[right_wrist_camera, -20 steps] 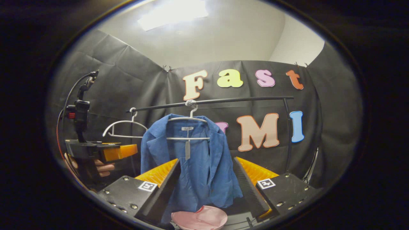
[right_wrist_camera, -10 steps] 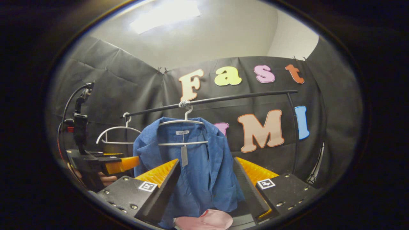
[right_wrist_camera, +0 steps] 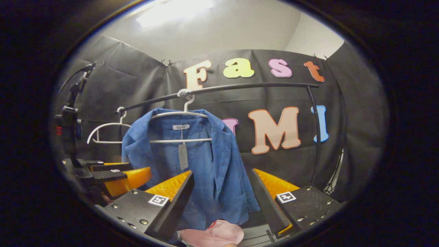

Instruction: Grasp the clothes on the hanger with both hands and then place them into the laundry hamper below.

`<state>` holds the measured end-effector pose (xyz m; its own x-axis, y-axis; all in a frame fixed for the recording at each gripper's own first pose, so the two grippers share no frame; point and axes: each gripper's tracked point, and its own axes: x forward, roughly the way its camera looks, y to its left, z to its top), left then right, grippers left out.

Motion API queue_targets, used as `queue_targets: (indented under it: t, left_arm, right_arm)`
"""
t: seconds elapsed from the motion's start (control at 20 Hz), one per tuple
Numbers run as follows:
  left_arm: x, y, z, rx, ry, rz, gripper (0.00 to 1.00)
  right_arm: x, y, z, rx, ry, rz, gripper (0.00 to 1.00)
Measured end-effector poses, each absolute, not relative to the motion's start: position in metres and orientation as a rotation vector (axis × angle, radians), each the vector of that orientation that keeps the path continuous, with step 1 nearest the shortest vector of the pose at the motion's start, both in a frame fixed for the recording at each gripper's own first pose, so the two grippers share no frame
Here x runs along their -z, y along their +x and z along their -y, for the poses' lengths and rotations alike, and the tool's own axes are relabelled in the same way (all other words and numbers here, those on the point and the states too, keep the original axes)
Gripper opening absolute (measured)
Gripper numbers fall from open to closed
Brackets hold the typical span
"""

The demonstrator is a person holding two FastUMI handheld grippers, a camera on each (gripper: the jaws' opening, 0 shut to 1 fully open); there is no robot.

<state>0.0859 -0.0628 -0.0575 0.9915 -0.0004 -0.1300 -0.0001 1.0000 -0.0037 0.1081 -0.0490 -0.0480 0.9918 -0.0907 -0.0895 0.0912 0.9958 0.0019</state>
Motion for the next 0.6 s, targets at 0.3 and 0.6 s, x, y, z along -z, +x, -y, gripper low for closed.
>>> queue_targets:
  t: [0.3, 0.6]
  left_arm:
    - [0.048, 0.122, 0.042, -0.042, -0.097, -0.052, 0.61]
    - [0.06, 0.123, 0.046, 0.068, -0.03, -0.111, 0.05]
  right_arm:
    - [0.031, 0.142, 0.045, 0.092, -0.09, 0.071, 0.98]
    - [0.026, 0.182, 0.036, 0.052, -0.115, 0.114, 0.96]
